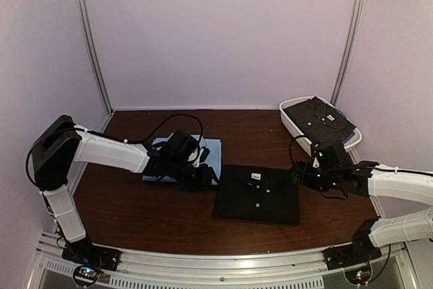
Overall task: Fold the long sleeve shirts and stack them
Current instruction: Pick up the square-folded shirt from the center of the board.
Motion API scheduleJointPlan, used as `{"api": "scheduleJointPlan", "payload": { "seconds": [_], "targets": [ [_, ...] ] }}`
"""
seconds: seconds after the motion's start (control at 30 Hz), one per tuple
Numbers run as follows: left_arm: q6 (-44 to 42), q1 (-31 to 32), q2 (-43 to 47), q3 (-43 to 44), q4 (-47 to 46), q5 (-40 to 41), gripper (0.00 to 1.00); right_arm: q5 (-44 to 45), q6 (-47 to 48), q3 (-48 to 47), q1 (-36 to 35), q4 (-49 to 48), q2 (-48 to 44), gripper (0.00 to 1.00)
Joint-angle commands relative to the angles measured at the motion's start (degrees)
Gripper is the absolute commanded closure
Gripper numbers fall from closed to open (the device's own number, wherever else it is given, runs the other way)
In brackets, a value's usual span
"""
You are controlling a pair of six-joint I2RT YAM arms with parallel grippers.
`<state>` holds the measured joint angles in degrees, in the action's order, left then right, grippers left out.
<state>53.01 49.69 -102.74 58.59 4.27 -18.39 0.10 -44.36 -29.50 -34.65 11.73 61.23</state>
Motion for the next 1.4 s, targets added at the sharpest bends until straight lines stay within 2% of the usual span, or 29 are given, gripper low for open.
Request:
{"api": "scheduleJointPlan", "payload": {
  "seconds": [0.0,0.2,0.83,1.17,1.37],
  "targets": [
    [-6.6,0.7,-3.9,4.2,2.7,-2.2,0.50,1.0,-3.6,3.1,1.0,0.3,-2.7,0.18],
    [-8.5,1.9,-7.4,7.9,6.0,-0.8,0.50,-1.3,-3.5,5.4,1.4,-1.2,-0.6,0.24],
    [-6.5,3.5,-11.2,9.2,6.1,1.2,0.51,-8.4,-3.6,8.4,1.6,-11.3,8.2,0.48],
    [-5.5,4.4,-13.1,10.7,6.2,1.2,0.65,-9.8,-4.1,9.0,1.7,-14.2,10.2,0.55],
    [-5.0,4.5,-13.2,12.0,6.2,1.2,0.80,-11.3,-4.2,9.4,1.6,-16.2,11.0,0.70]
  ]
}}
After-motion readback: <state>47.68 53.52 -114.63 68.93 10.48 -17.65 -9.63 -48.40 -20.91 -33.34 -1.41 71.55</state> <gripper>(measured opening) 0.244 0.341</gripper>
